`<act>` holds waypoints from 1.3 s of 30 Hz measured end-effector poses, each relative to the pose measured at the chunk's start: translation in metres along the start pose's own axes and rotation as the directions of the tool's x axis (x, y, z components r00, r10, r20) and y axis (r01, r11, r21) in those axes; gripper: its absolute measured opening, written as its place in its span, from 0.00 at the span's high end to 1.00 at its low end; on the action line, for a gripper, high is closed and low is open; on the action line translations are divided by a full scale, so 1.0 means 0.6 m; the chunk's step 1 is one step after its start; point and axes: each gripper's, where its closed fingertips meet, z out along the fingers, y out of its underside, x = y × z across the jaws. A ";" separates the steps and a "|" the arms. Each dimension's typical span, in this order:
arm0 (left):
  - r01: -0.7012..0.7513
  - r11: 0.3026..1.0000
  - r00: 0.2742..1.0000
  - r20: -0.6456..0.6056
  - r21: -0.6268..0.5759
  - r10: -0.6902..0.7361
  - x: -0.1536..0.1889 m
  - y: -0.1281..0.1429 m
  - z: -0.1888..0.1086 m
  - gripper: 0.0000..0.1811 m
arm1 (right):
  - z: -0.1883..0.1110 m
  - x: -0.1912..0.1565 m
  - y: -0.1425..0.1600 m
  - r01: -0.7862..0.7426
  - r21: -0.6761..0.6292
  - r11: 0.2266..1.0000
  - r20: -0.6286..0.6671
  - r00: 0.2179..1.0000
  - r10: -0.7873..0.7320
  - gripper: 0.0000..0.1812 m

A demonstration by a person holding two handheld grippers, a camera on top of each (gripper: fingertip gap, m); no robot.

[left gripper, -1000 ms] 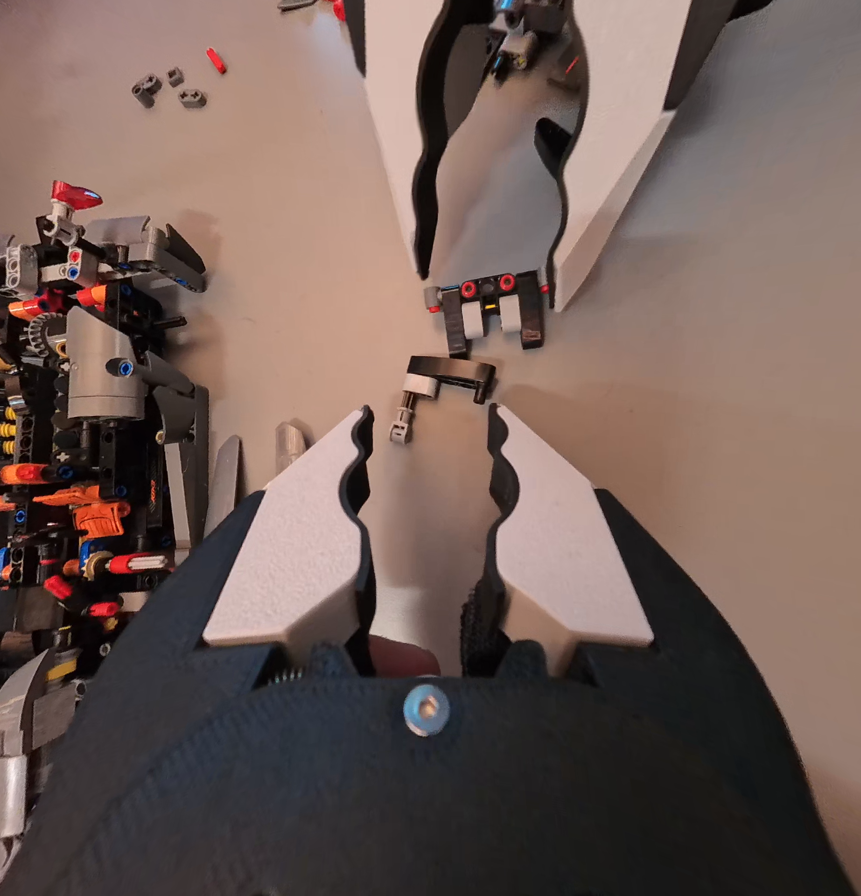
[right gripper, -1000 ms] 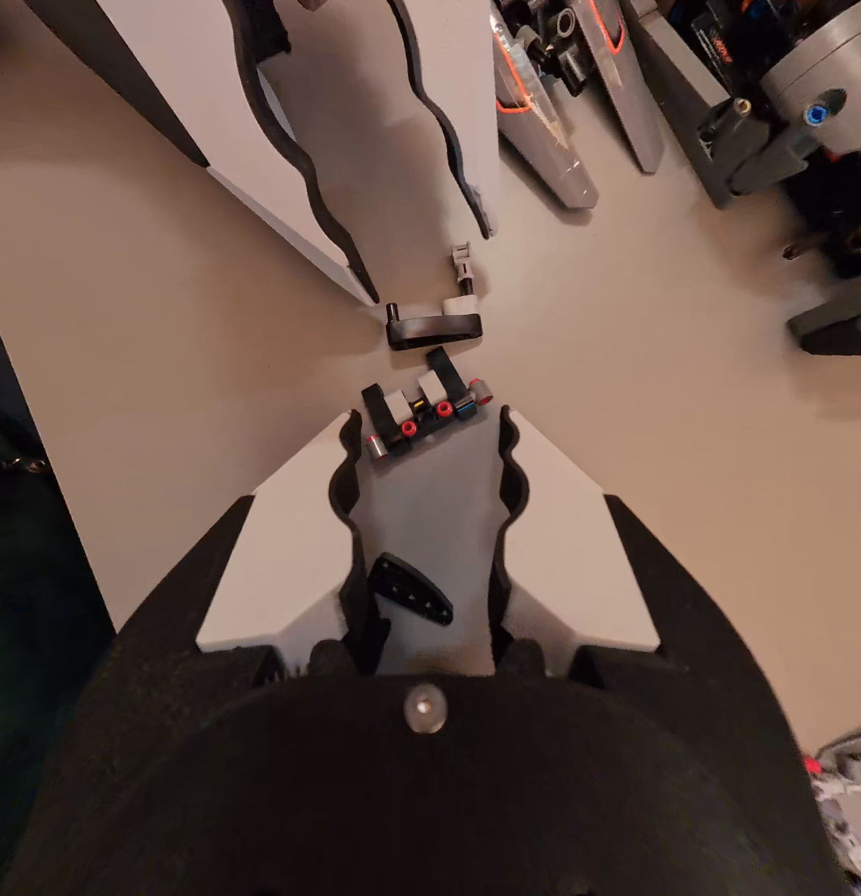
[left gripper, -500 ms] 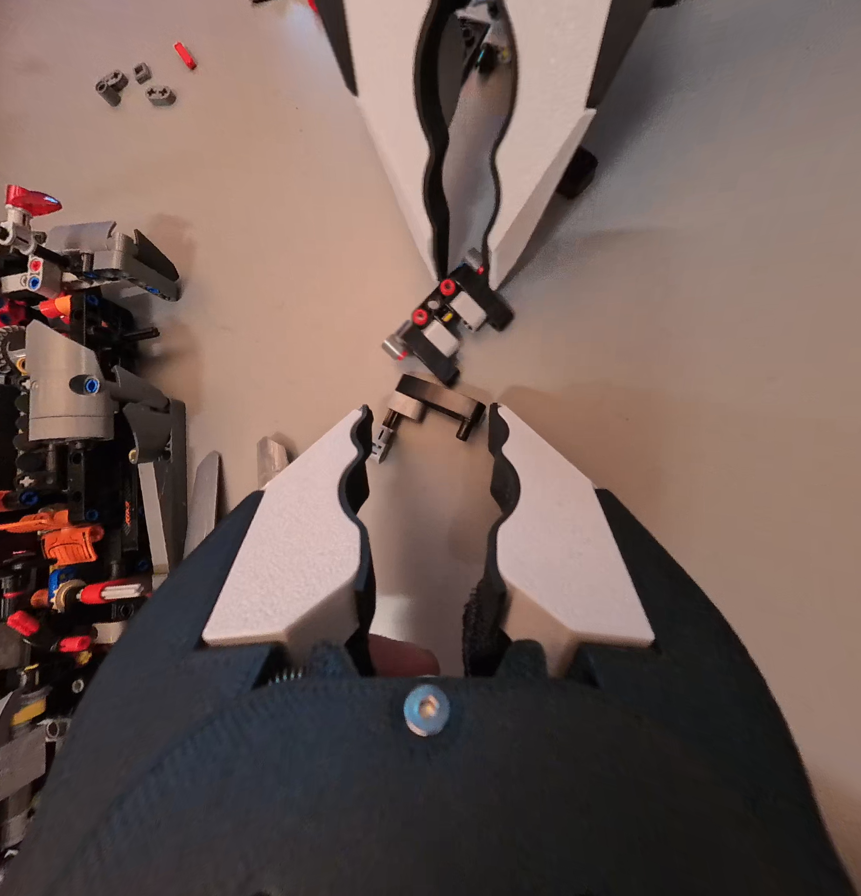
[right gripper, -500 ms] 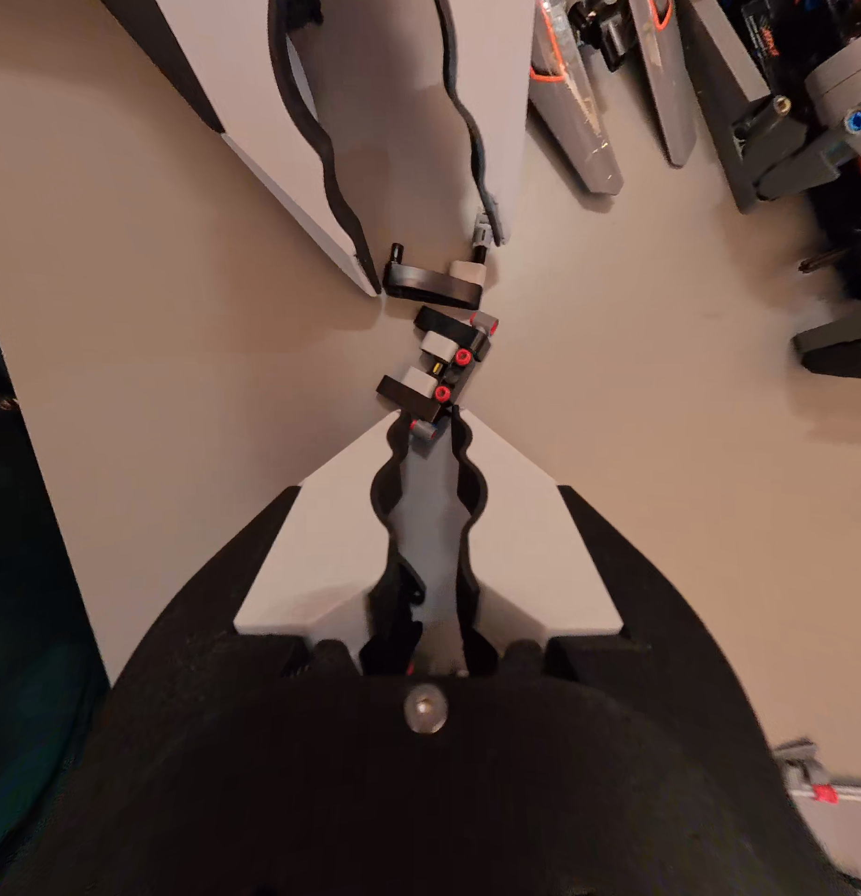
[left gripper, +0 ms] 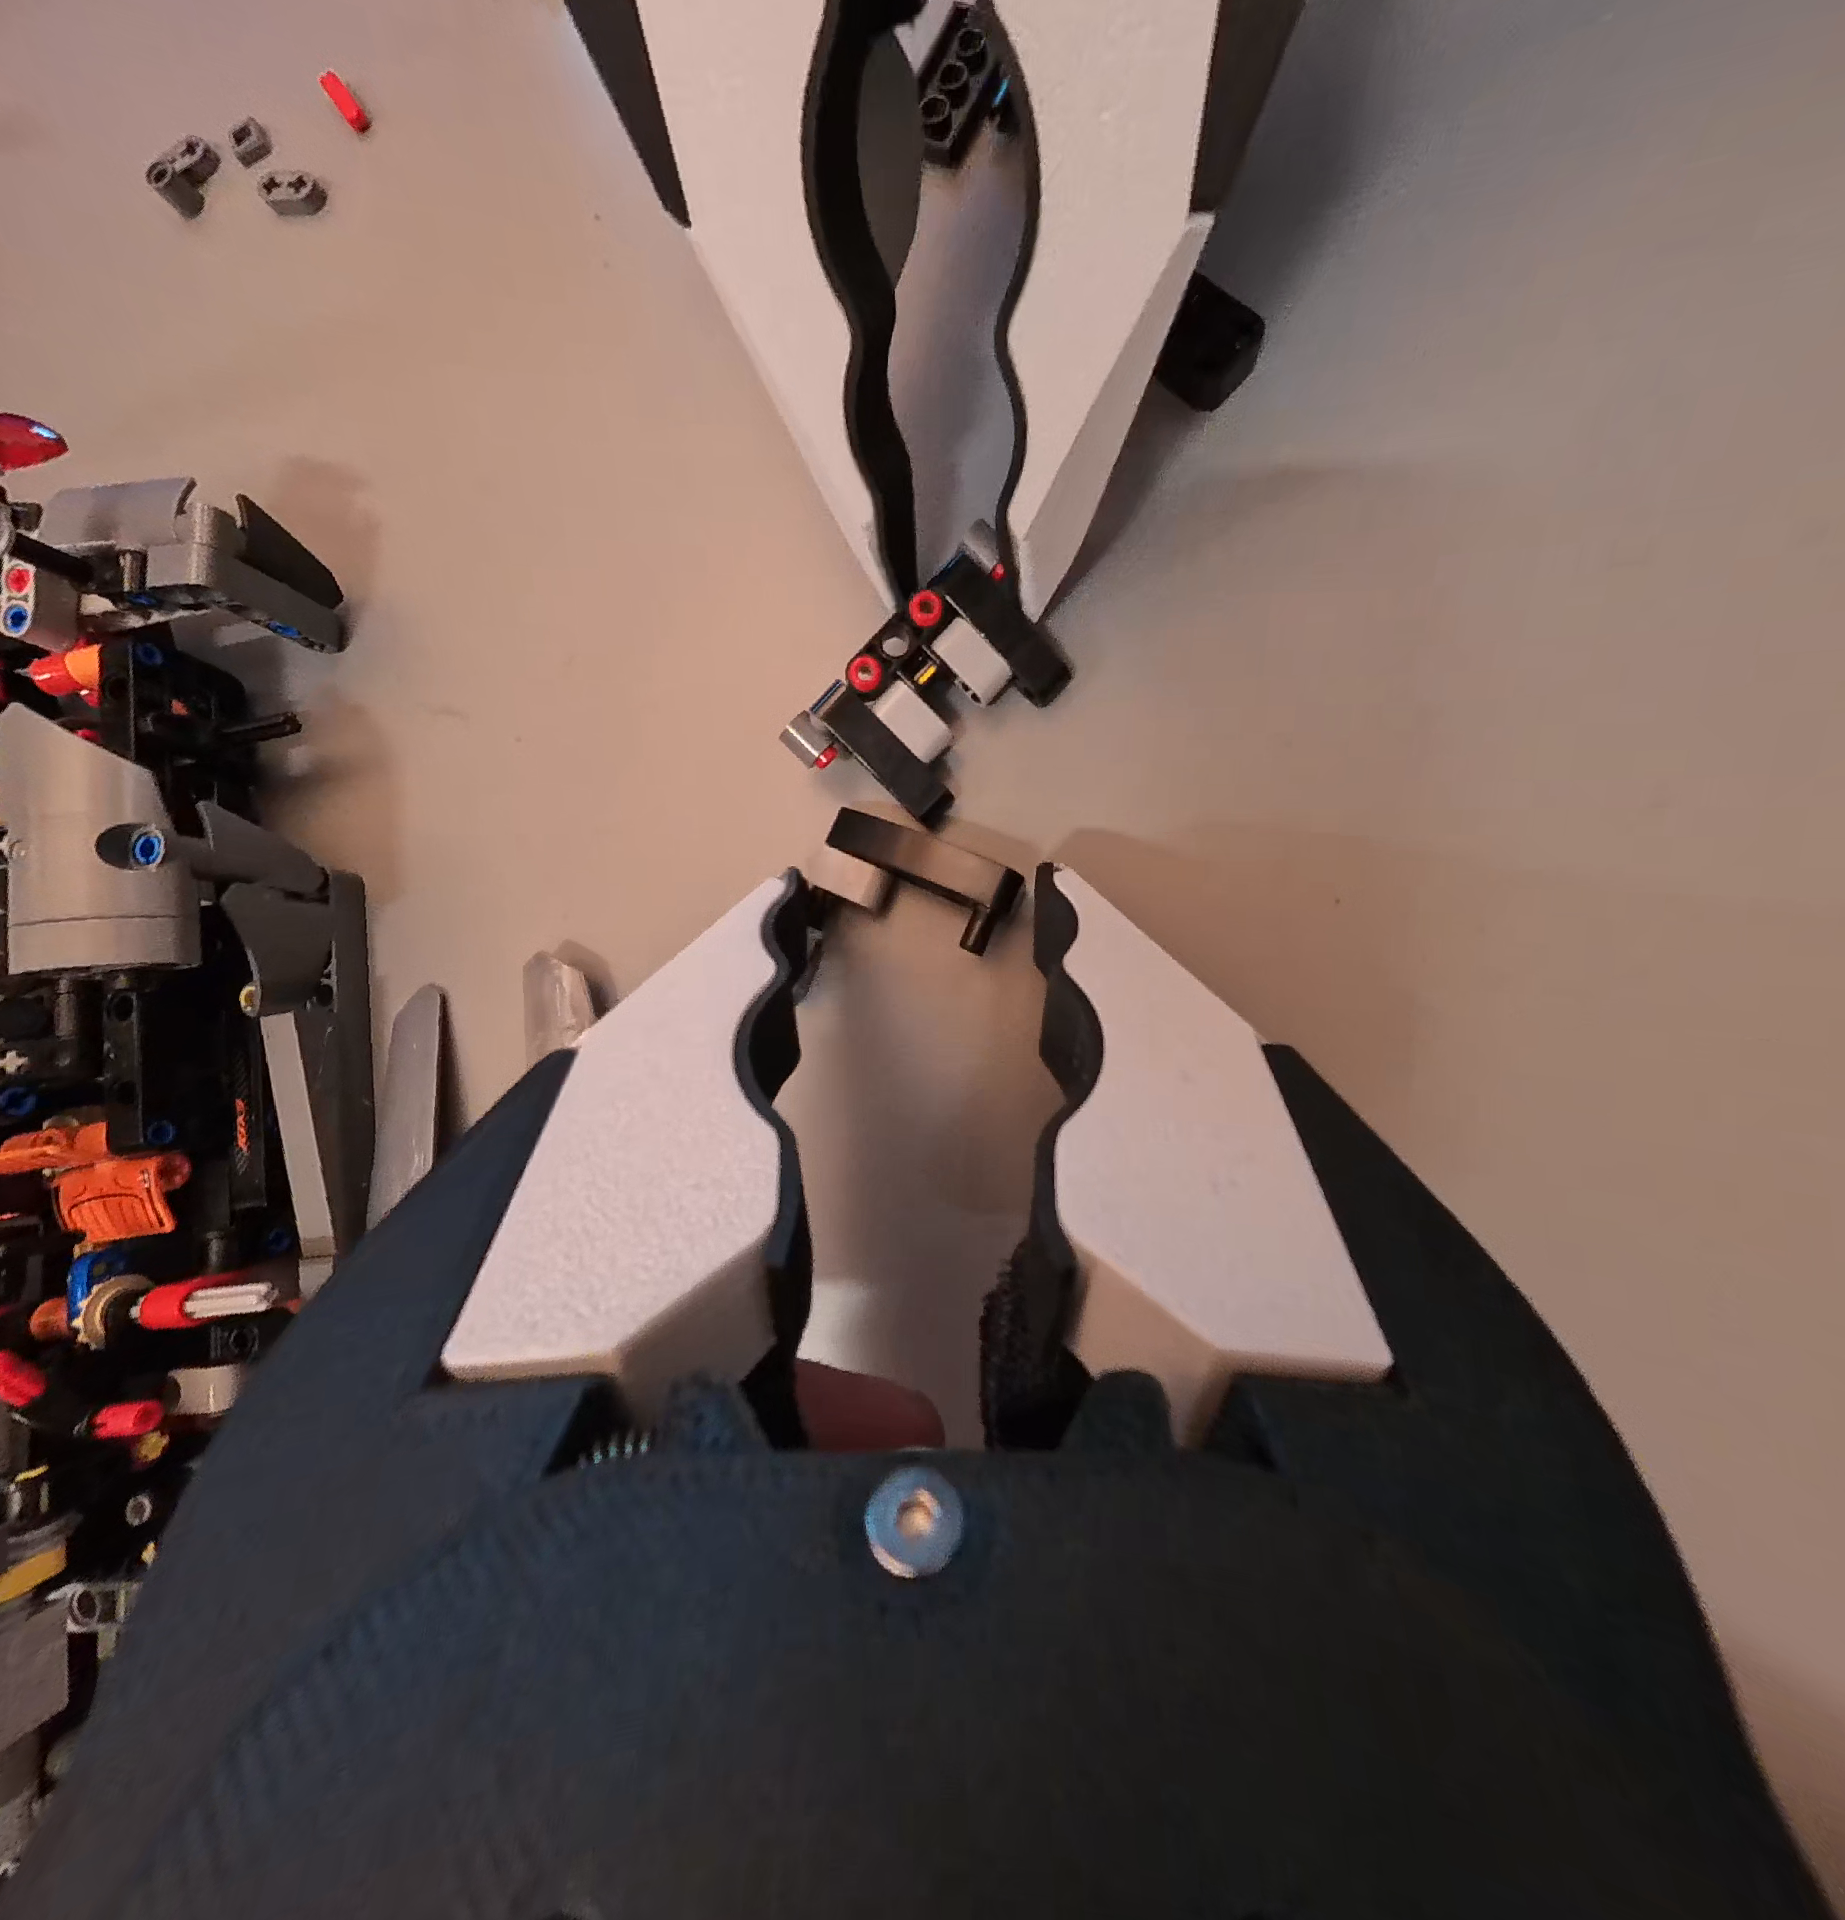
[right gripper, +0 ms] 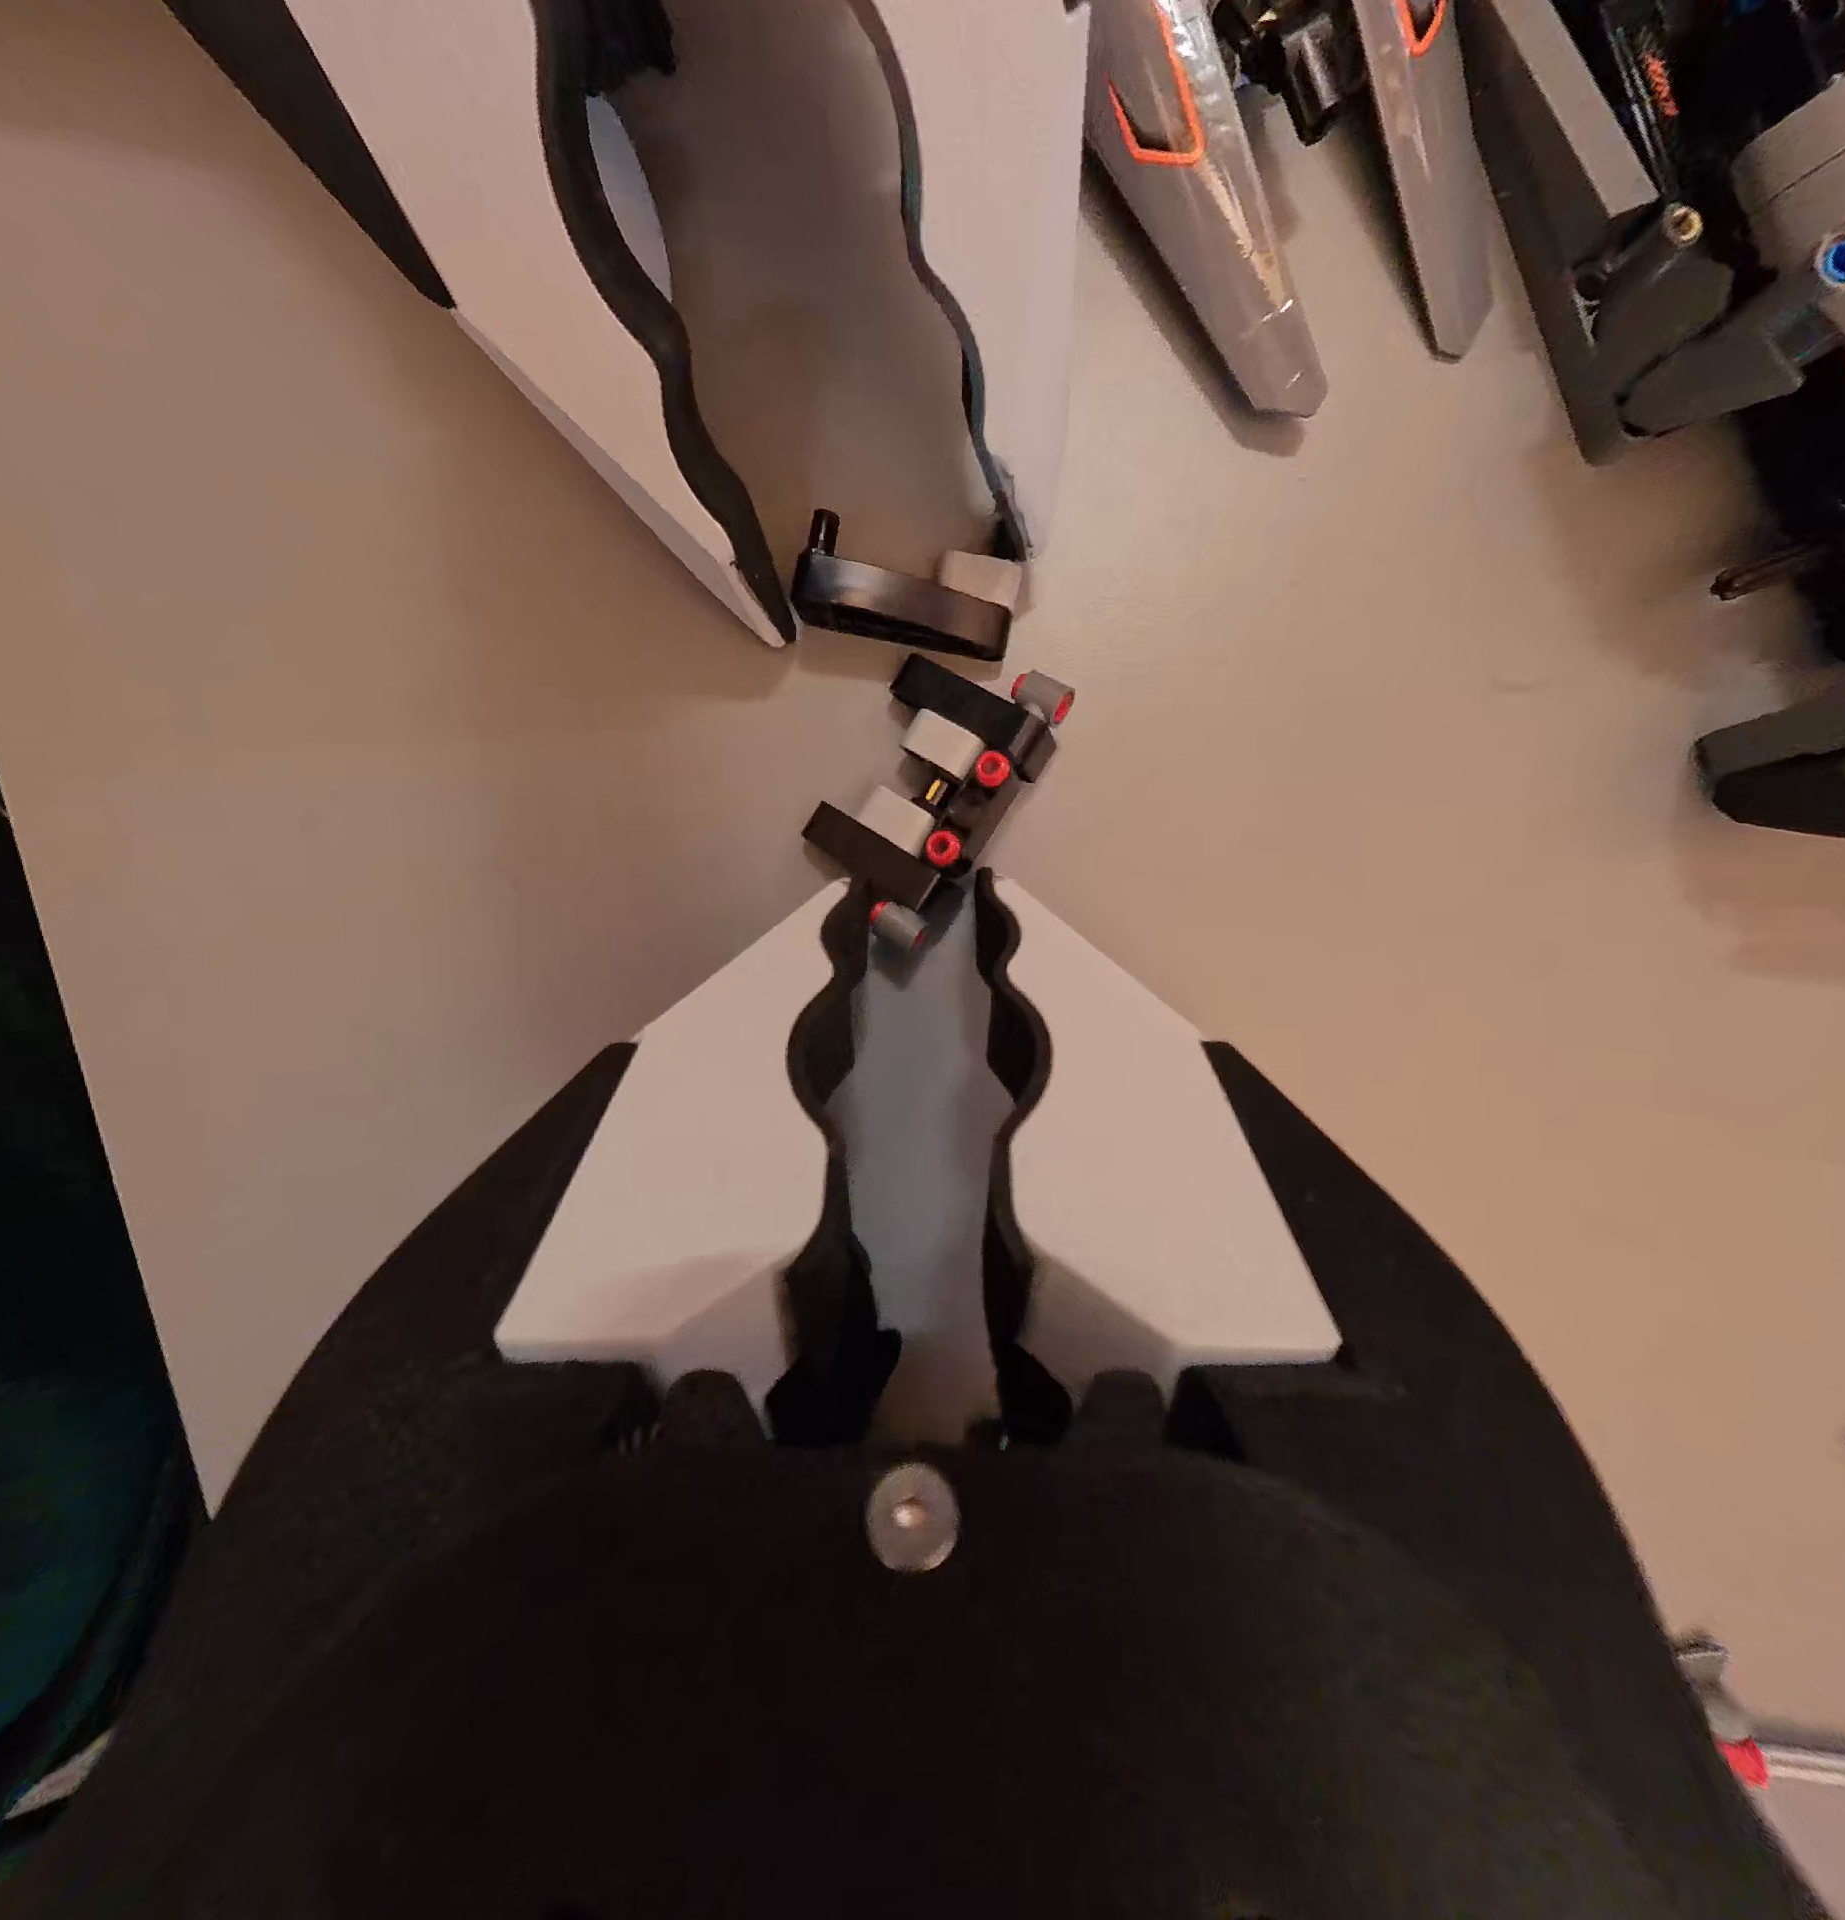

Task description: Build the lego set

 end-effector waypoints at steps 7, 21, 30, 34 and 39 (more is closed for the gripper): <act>-0.011 1.000 1.000 -0.009 -0.004 0.011 0.004 0.001 -0.001 0.79 | -0.004 0.008 0.004 0.060 -0.032 0.998 0.008 0.998 -0.060 0.91; 0.003 1.000 1.000 -0.015 -0.007 -0.003 0.002 0.011 -0.010 0.77 | -0.008 0.008 0.000 0.051 0.008 0.999 0.007 0.999 -0.051 0.87; 0.008 1.000 1.000 -0.007 -0.023 -0.008 0.000 0.016 -0.013 0.77 | -0.013 0.005 -0.004 0.040 0.027 0.999 0.012 0.999 -0.040 0.85; 0.001 1.000 1.000 -0.007 -0.021 -0.001 0.002 0.013 -0.011 0.77 | -0.005 0.003 -0.004 0.051 0.013 0.999 0.015 0.999 -0.051 0.86; -0.007 1.000 1.000 -0.009 -0.018 0.006 0.003 0.011 -0.009 0.78 | -0.001 0.011 0.002 0.075 -0.017 0.997 0.024 0.997 -0.074 0.89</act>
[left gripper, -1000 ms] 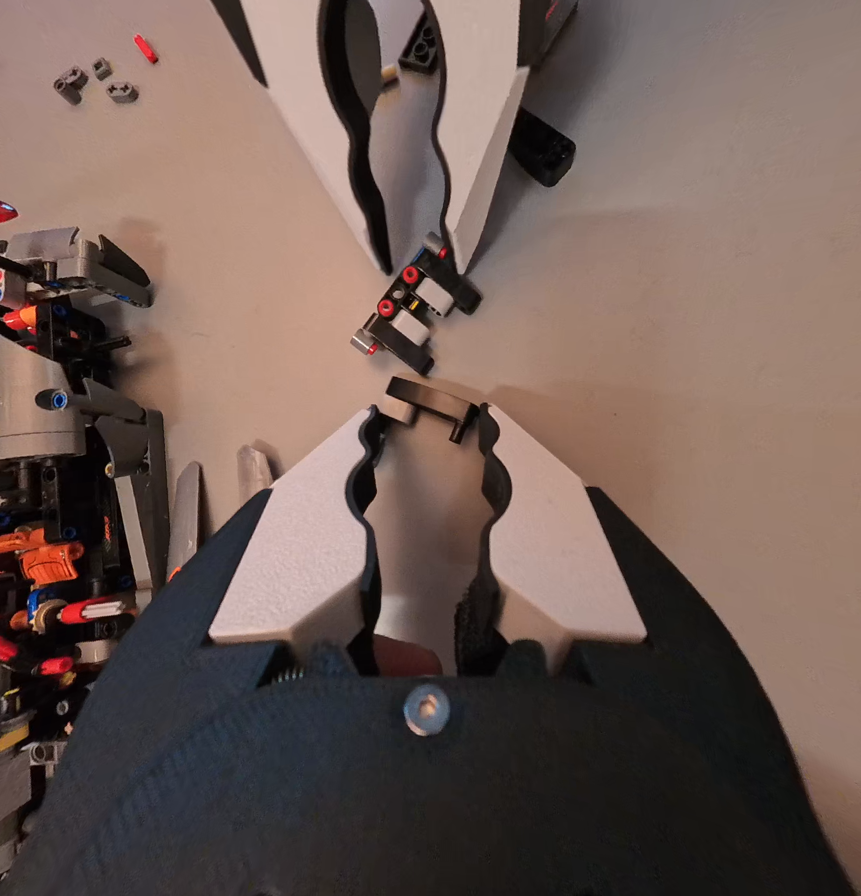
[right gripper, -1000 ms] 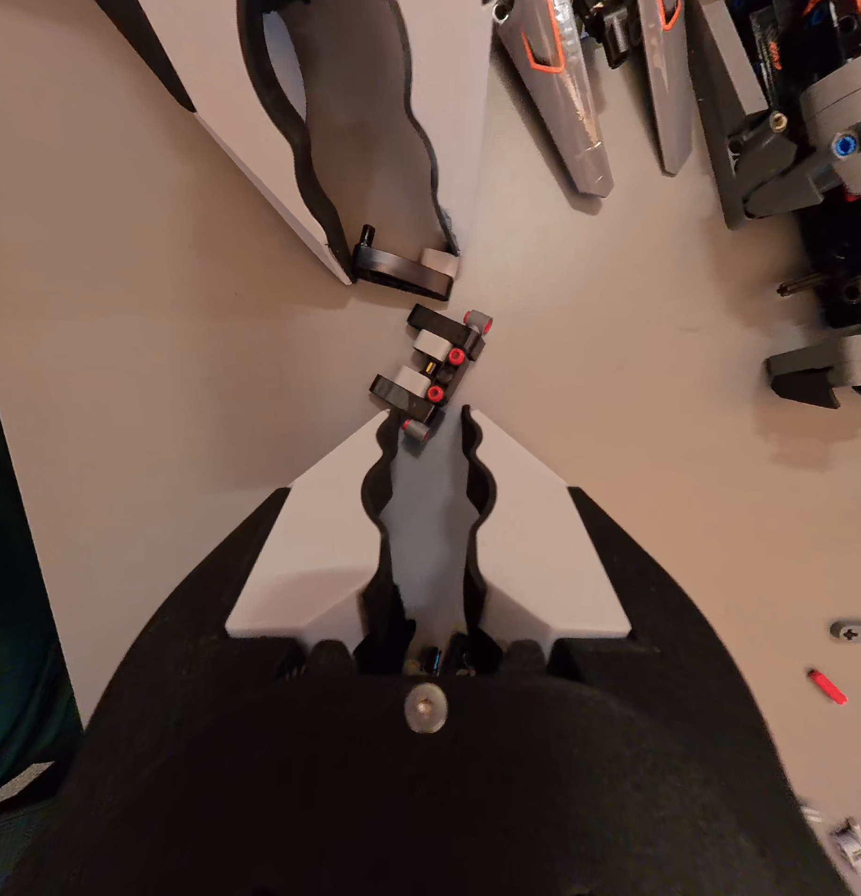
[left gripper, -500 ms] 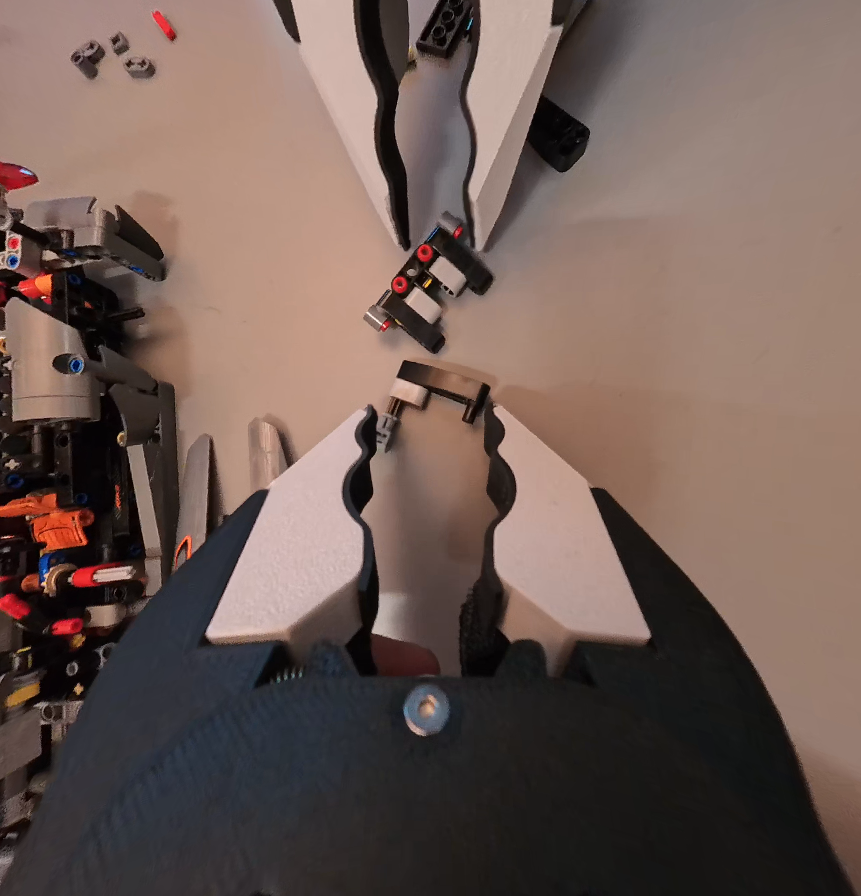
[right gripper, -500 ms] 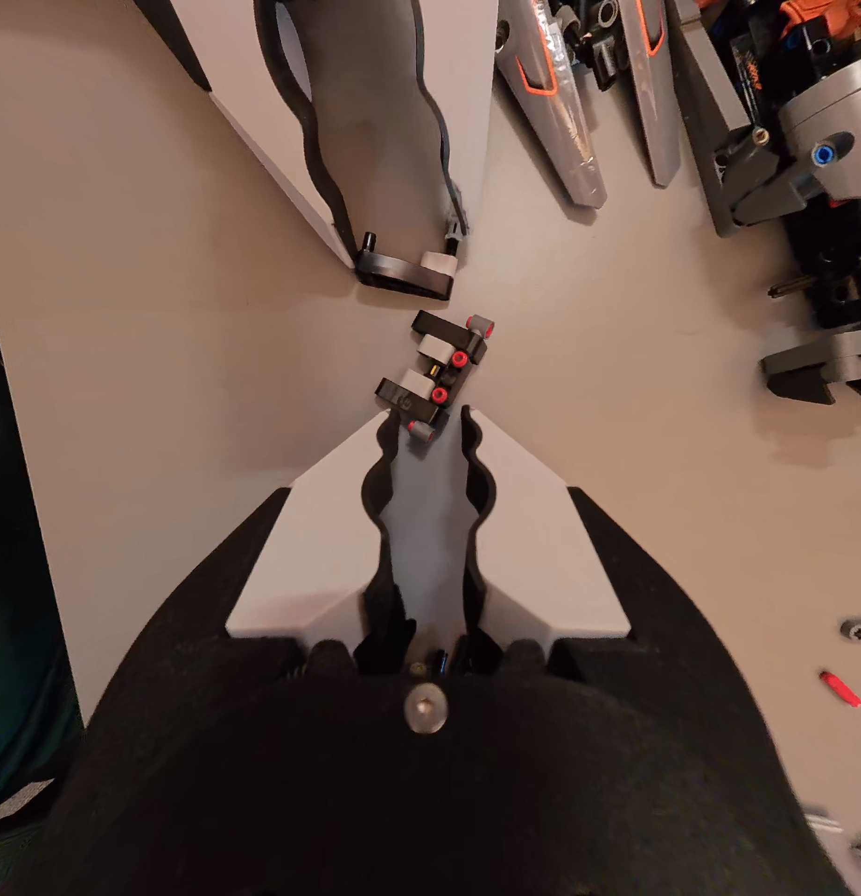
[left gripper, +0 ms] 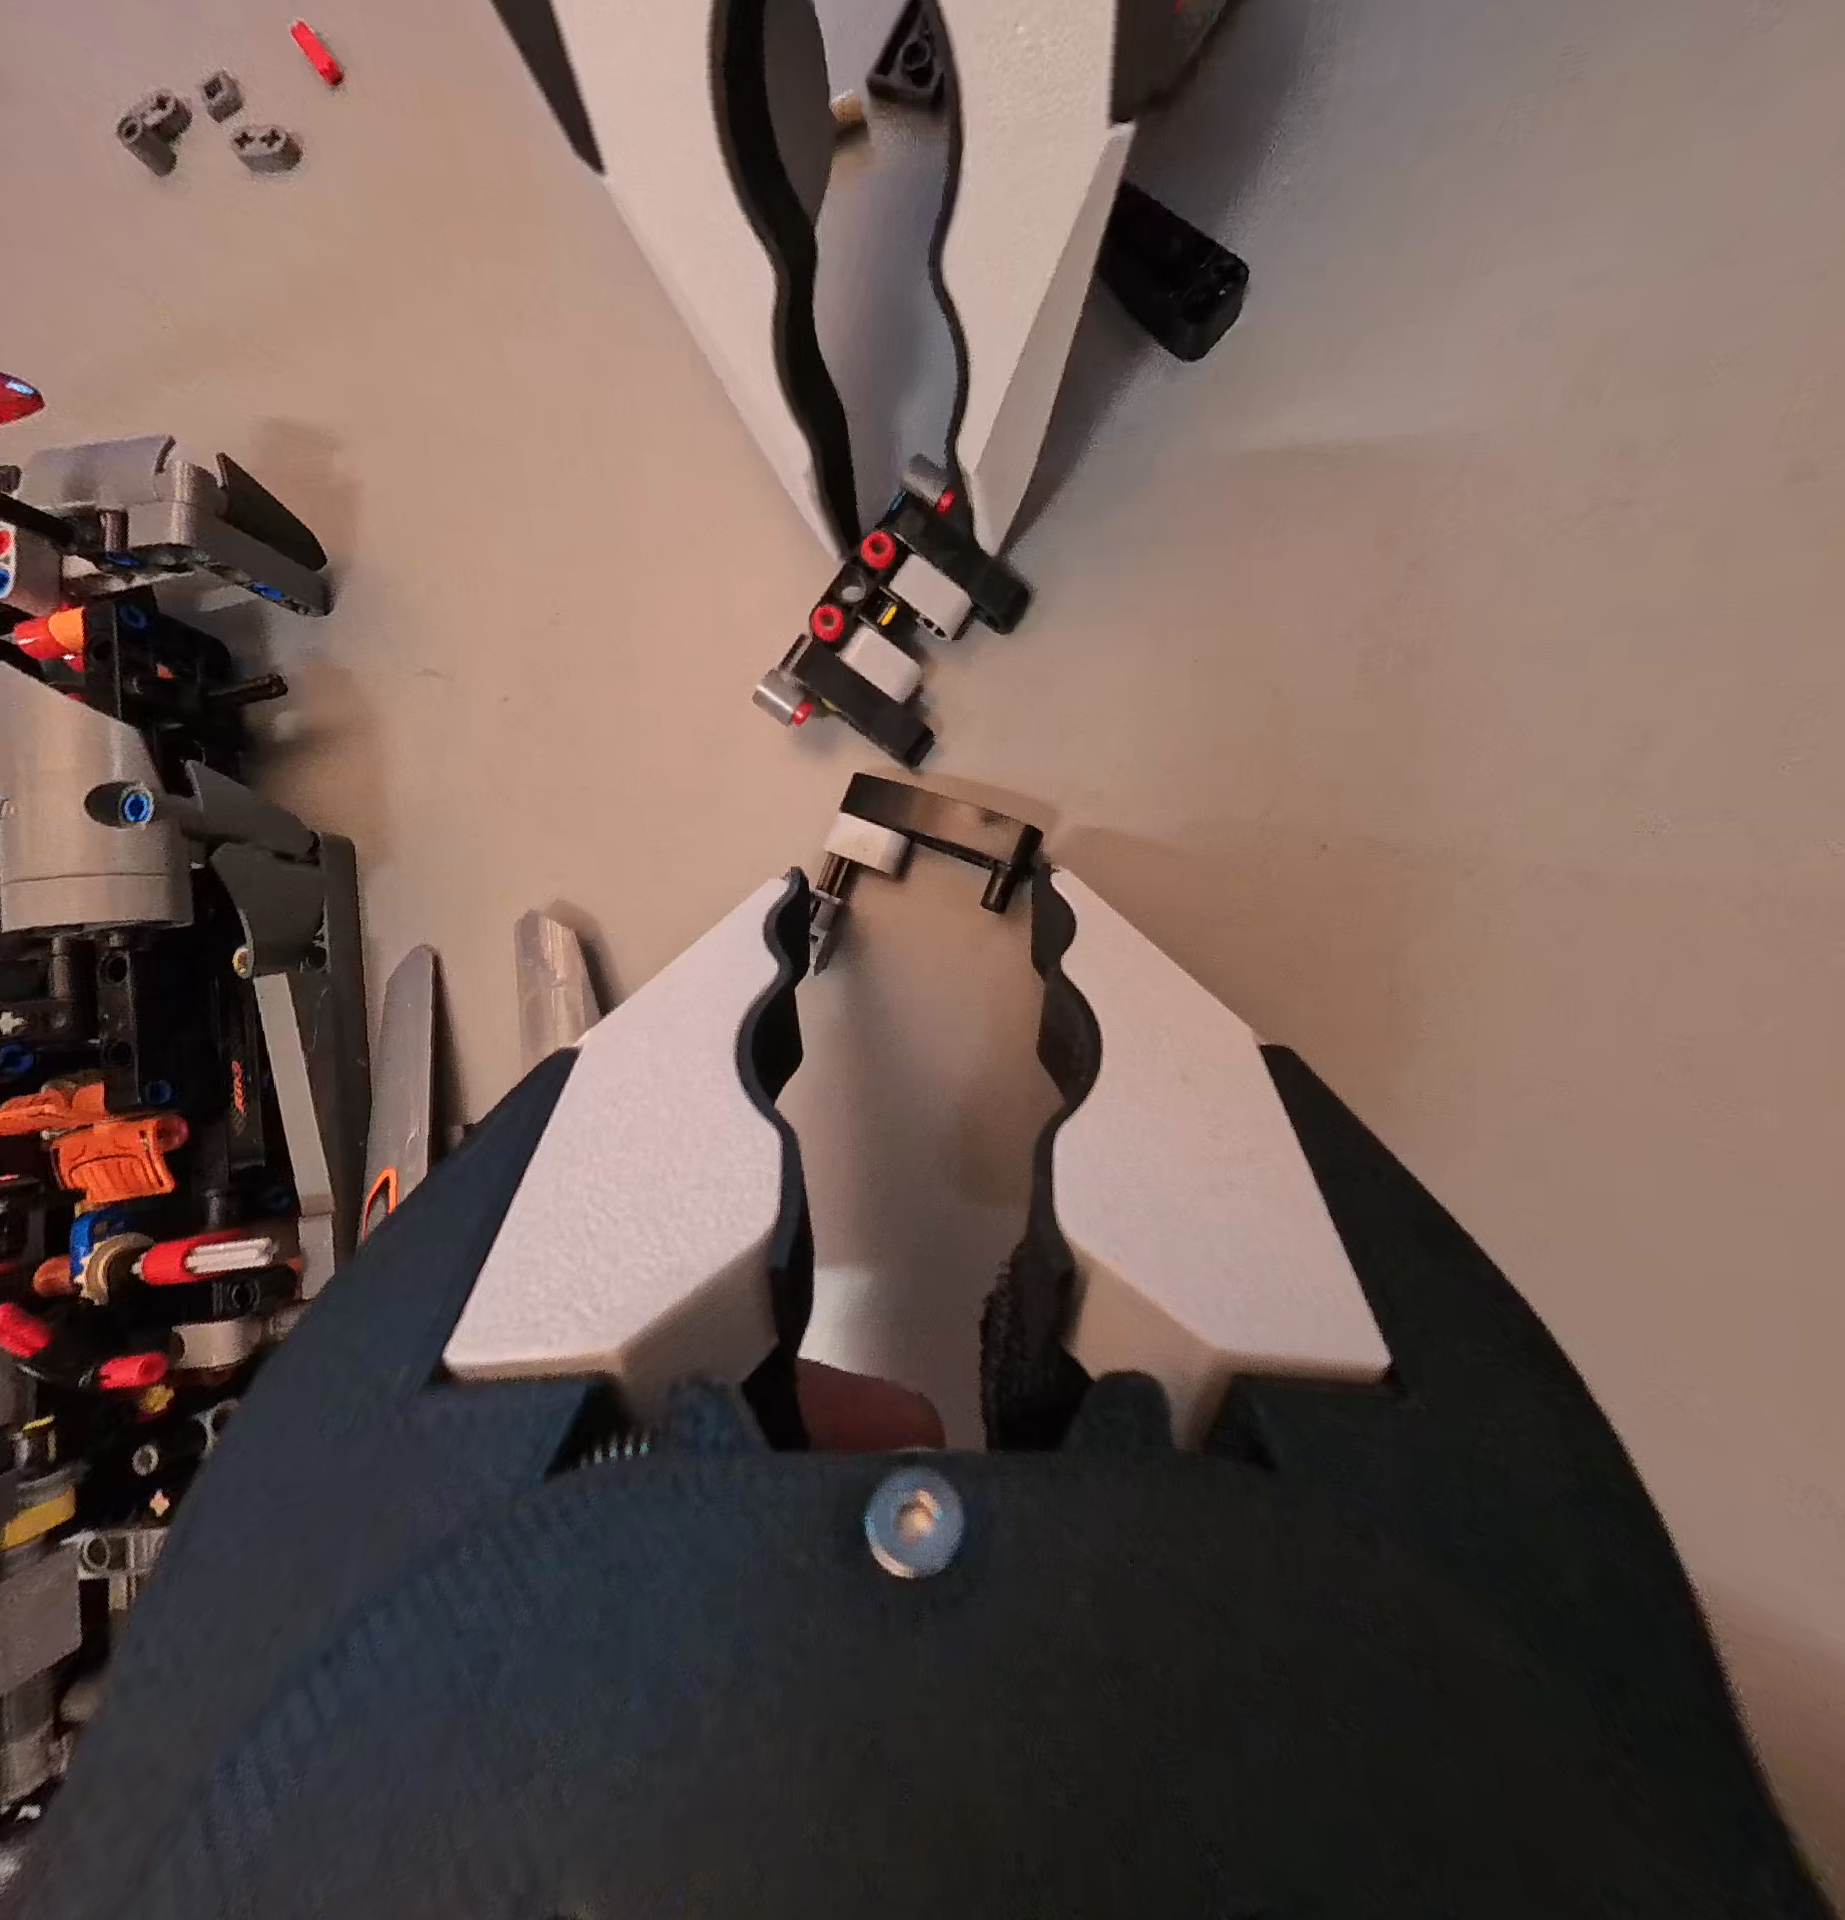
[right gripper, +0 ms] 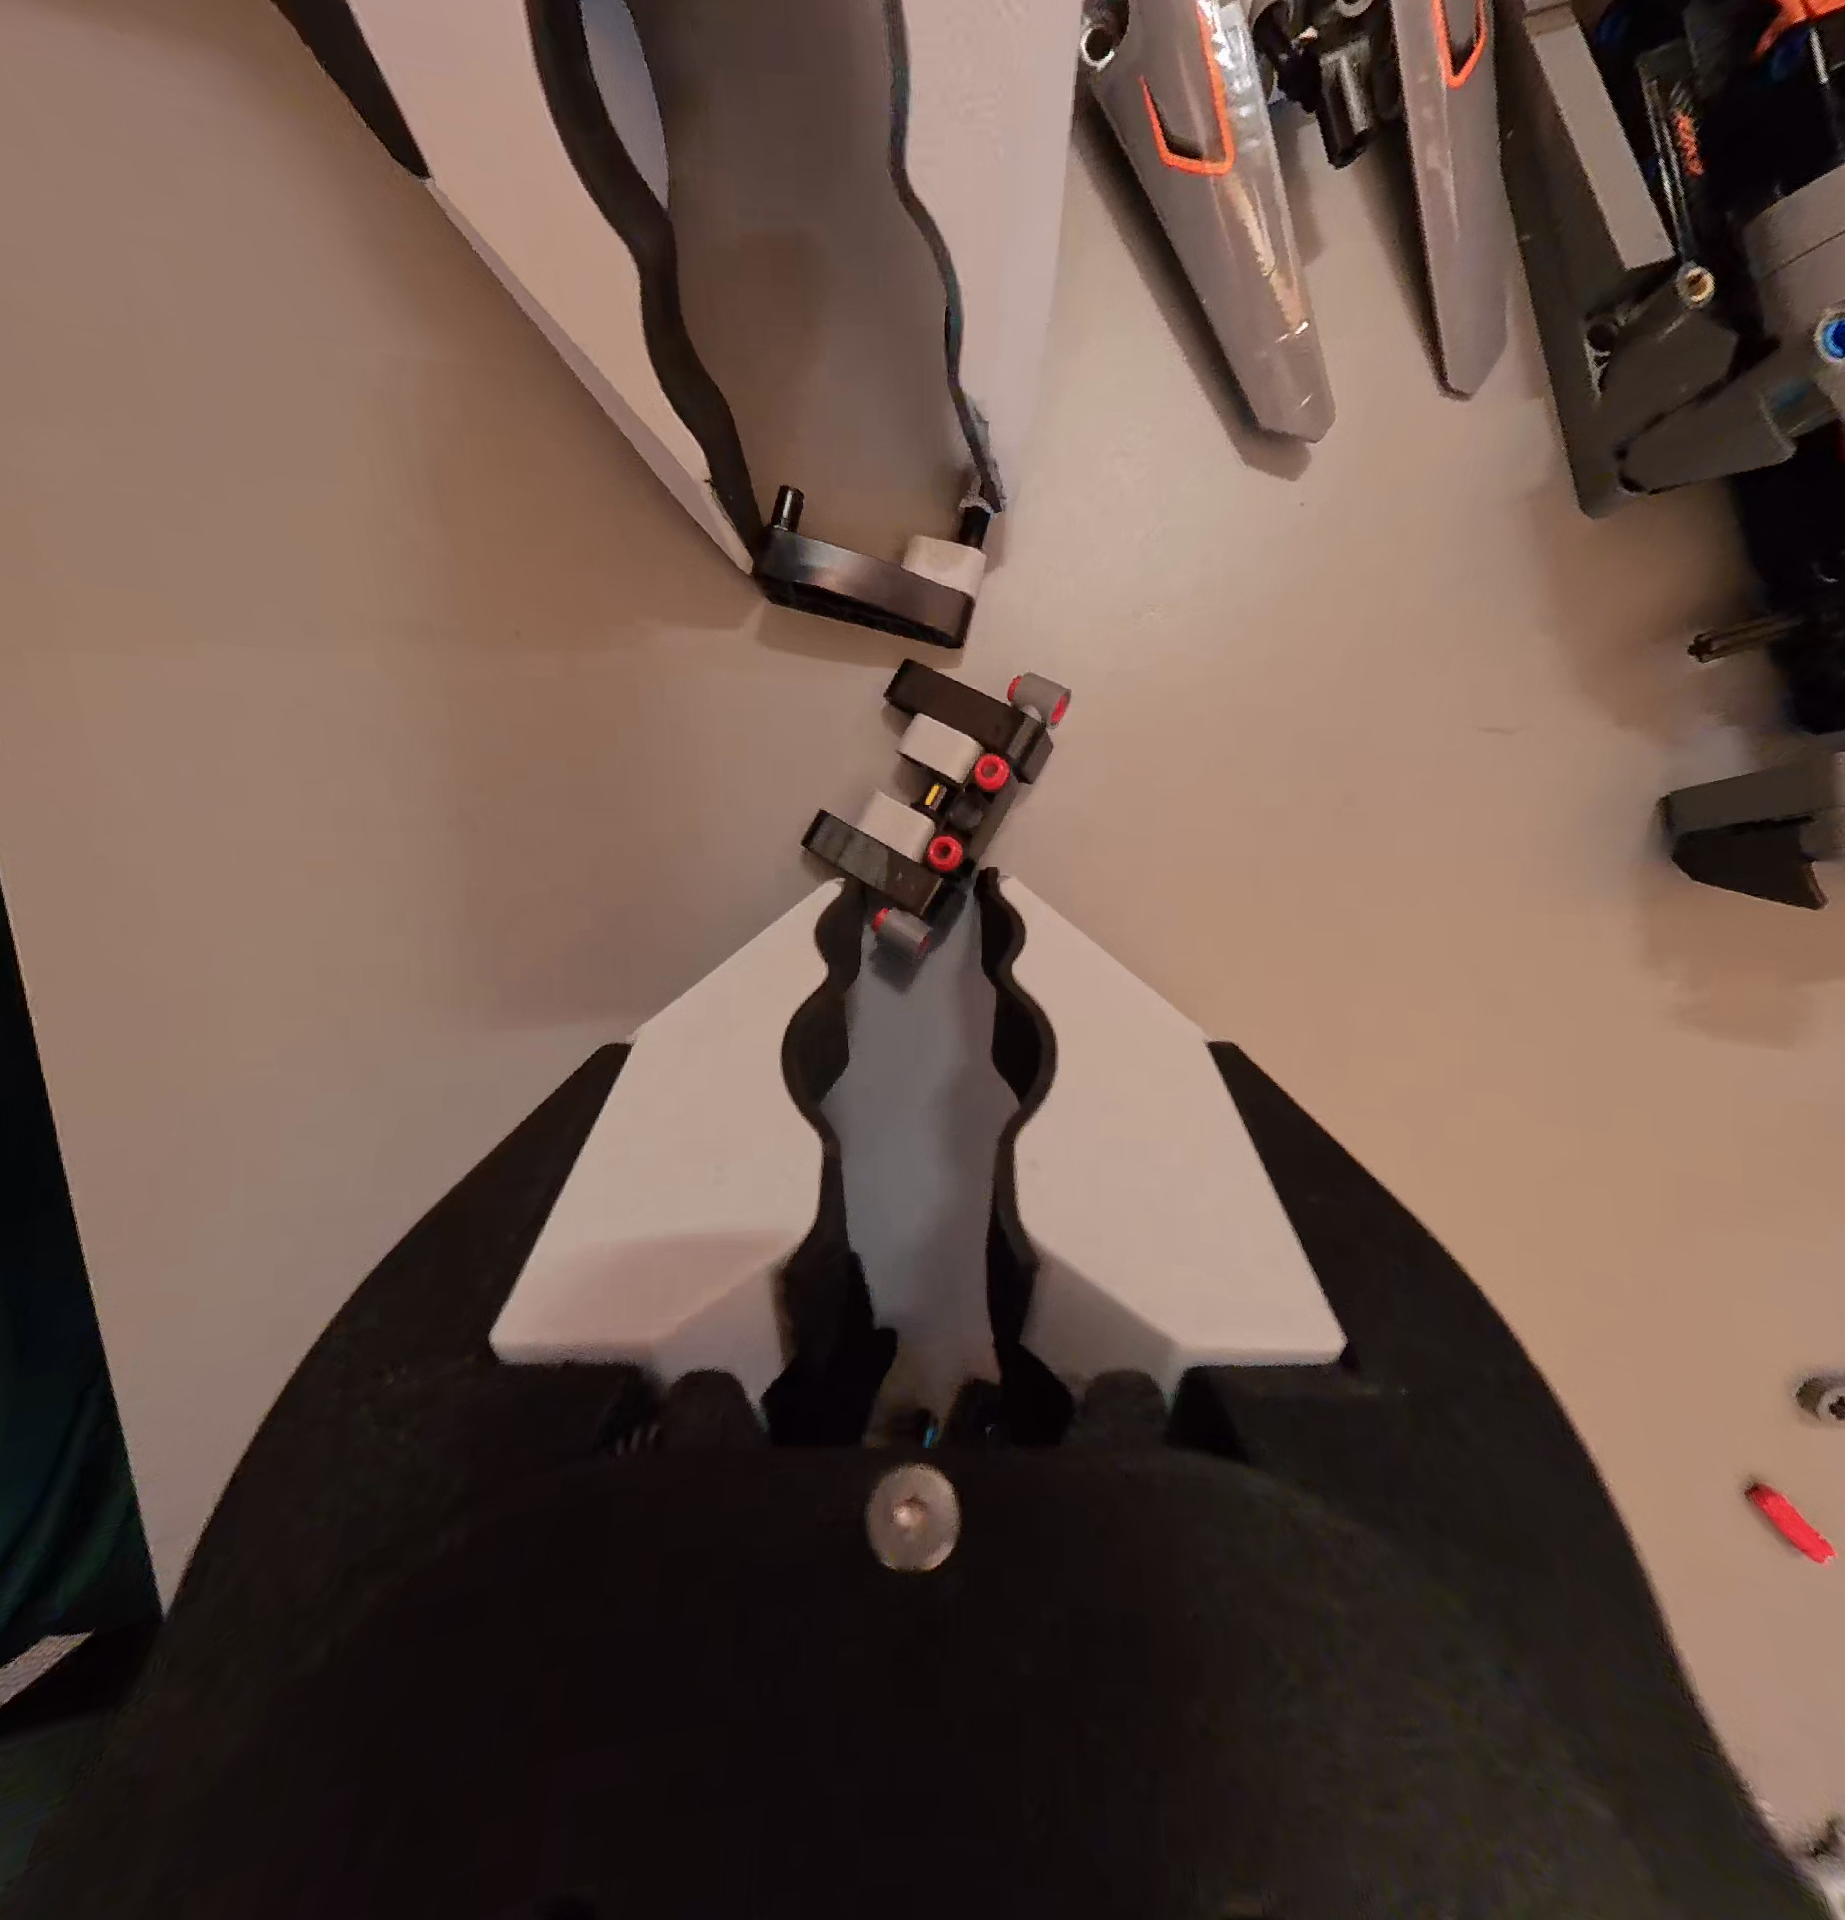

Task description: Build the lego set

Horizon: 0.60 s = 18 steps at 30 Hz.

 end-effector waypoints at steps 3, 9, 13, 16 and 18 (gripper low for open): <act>-0.007 1.000 1.000 -0.003 0.003 0.007 0.001 -0.001 0.001 0.78 | -0.001 0.008 0.002 0.035 -0.023 0.999 0.009 0.999 -0.035 0.89; -0.017 1.000 1.000 -0.009 0.008 0.017 0.003 -0.001 0.000 0.78 | 0.002 0.019 -0.002 0.115 -0.046 0.992 0.045 0.993 -0.113 0.91; -0.002 1.000 1.000 0.003 0.018 0.002 -0.004 0.002 -0.008 0.78 | -0.001 0.024 -0.004 0.116 -0.042 0.992 0.034 0.993 -0.114 0.88; 0.000 1.000 1.000 0.006 0.027 0.000 -0.005 -0.001 -0.010 0.77 | -0.009 0.026 -0.004 0.091 -0.022 0.996 0.016 0.996 -0.091 0.85; -0.002 1.000 1.000 0.000 0.023 0.002 -0.002 -0.002 -0.007 0.75 | -0.015 0.025 -0.006 0.075 -0.002 0.997 0.006 0.997 -0.075 0.85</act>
